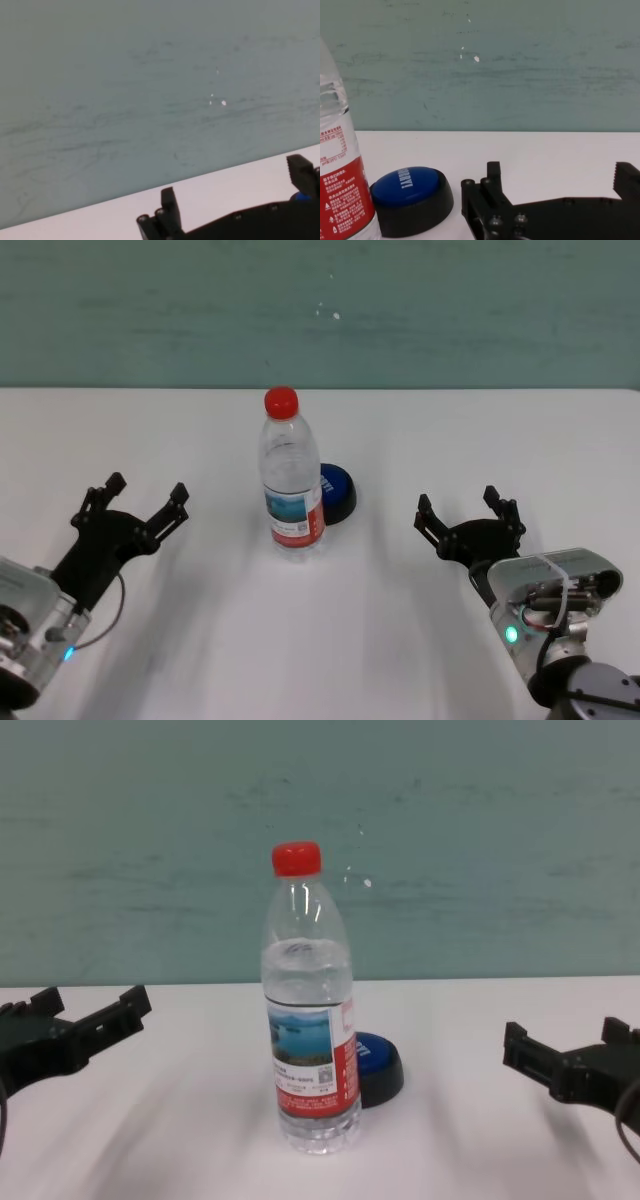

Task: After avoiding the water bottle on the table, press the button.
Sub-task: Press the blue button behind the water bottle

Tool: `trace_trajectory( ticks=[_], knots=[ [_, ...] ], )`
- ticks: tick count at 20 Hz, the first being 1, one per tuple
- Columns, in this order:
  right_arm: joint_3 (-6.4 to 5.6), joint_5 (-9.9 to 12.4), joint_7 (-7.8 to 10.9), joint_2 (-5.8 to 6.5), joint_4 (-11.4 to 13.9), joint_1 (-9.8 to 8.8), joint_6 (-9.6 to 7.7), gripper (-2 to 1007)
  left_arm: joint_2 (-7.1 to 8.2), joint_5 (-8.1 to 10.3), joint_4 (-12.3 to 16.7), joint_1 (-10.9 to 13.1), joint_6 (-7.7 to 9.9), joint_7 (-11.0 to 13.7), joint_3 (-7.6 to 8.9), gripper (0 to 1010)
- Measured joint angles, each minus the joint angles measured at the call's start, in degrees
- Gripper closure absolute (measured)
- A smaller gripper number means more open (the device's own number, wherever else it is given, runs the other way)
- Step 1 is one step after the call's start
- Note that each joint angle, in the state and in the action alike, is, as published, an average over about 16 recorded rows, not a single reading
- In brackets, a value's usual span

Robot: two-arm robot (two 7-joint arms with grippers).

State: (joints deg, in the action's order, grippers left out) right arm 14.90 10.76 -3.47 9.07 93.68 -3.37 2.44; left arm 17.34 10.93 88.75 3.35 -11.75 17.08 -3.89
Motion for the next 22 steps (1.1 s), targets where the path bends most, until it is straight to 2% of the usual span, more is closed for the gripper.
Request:
trace_trajectory(
  ticks=[17,22],
  knots=[
    [0.00,-0.03,0.06,0.01,0.00,0.01,-0.03,1,1.66,-0.12,3.90,5.16,-1.67,1.04,-1.25,0],
    [-0.08,-0.23,0.65,0.09,0.28,0.10,-0.95,1,1.89,-0.41,4.19,5.75,-1.86,1.03,-1.43,0]
  ],
)
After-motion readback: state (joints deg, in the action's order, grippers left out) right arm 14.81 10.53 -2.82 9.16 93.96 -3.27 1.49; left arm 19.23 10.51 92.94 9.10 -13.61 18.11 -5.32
